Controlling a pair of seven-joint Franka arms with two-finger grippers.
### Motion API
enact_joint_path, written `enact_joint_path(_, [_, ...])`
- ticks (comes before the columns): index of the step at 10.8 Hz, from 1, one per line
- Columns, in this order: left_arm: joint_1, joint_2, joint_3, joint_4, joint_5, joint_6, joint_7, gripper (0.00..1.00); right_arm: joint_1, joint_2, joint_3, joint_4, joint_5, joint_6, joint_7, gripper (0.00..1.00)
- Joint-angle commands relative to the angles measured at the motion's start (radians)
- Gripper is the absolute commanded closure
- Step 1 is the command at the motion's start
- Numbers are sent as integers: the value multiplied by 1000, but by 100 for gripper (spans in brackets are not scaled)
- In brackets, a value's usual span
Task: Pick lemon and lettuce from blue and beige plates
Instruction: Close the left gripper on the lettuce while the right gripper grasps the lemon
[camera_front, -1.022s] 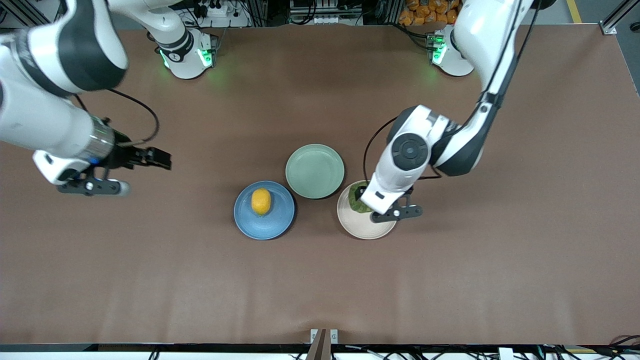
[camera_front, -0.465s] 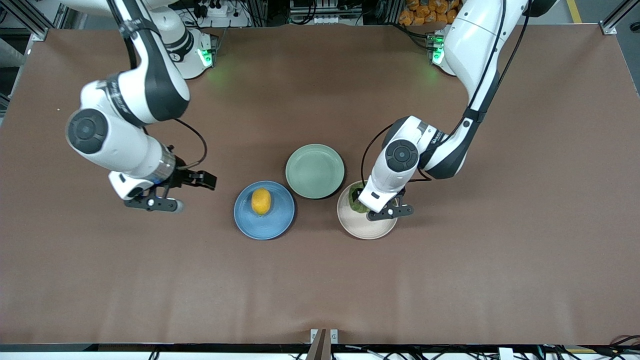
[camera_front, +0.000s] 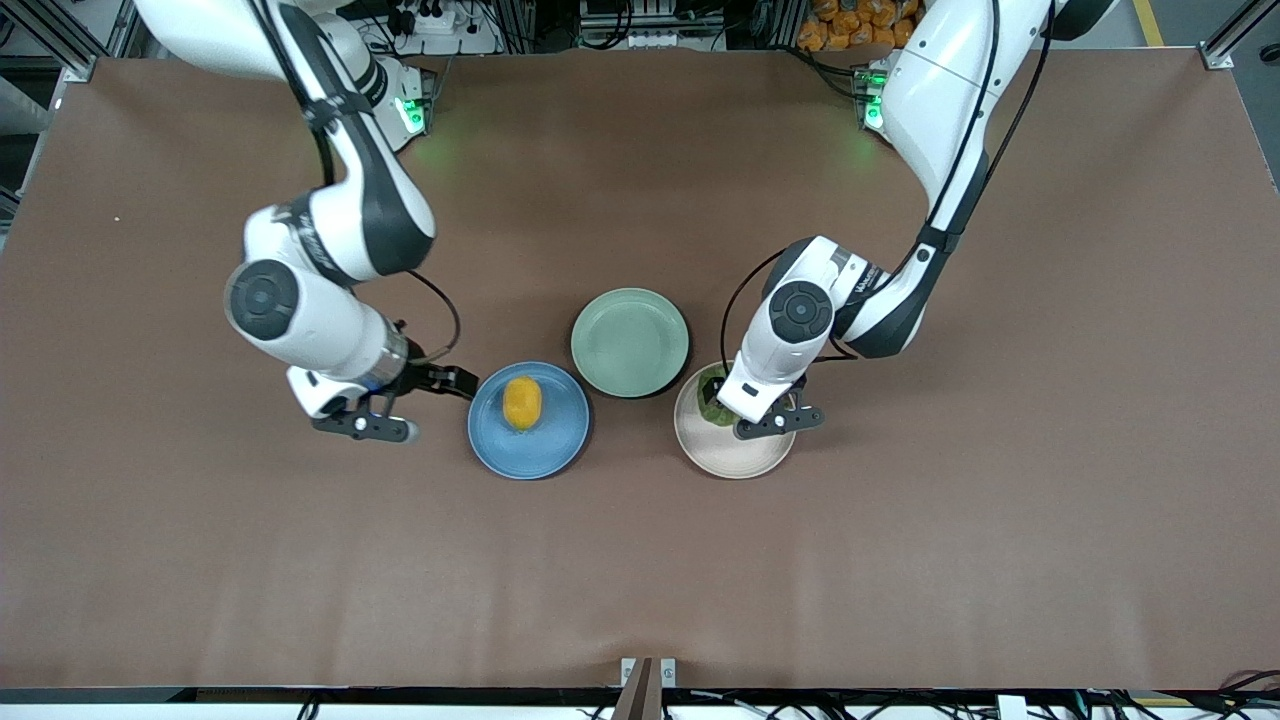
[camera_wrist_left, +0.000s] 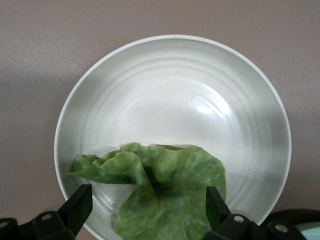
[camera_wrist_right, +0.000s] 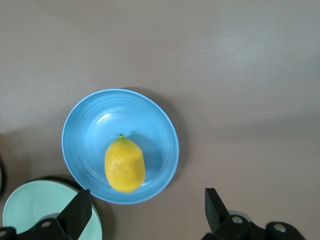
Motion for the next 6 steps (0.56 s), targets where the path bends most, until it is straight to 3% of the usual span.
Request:
enact_joint_path(1, [-22,22,2,7,21,20,-38,0,36,44,-8,-22,20,97,50,0])
enact_joint_path(6, [-40,51,10,30,24,31,-62,0,108,115,-10,-94,18,280,133,0])
